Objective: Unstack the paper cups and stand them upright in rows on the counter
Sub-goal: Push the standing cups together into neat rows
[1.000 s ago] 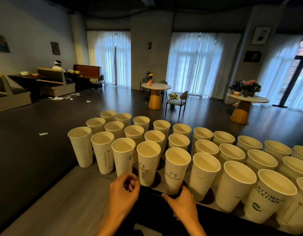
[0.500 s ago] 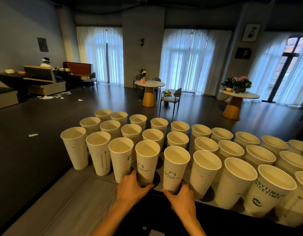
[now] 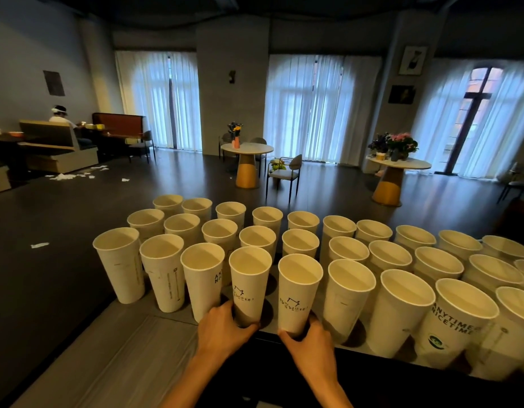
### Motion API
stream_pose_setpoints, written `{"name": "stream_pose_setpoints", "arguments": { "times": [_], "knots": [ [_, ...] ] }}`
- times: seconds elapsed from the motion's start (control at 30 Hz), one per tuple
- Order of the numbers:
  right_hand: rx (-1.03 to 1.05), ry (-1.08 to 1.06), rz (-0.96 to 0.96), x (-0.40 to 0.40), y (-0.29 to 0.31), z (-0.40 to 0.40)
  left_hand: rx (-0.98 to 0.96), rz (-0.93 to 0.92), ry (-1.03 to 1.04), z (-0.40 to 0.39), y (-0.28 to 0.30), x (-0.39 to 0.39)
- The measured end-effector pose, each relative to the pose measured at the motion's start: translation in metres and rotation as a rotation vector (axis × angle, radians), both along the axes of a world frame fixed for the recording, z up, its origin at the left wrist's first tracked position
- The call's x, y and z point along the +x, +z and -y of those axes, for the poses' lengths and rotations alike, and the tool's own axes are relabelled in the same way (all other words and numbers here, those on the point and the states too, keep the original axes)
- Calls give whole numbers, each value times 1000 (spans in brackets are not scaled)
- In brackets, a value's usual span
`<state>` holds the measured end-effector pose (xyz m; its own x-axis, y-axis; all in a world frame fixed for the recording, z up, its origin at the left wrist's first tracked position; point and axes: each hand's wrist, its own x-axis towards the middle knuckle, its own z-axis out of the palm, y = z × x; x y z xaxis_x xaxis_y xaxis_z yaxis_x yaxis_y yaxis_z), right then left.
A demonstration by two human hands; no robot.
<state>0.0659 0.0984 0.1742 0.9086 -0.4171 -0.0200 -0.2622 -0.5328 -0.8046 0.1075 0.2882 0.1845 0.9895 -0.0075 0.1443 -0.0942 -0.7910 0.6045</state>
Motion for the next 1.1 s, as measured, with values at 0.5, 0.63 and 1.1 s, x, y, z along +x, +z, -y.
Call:
{"name": "stream_pose_setpoints", "arguments": {
  "times": [0.5, 0.63, 1.1],
  "knots": [
    [84, -133, 28, -45, -7, -27, -162, -58, 72, -18, -1, -31],
    [72, -7, 41, -43, -11, -42, -202, -16, 149, -43, -1, -41],
    [54, 263, -93, -16, -9, -93, -101, -83, 224, -72, -1, -12]
  ]
}}
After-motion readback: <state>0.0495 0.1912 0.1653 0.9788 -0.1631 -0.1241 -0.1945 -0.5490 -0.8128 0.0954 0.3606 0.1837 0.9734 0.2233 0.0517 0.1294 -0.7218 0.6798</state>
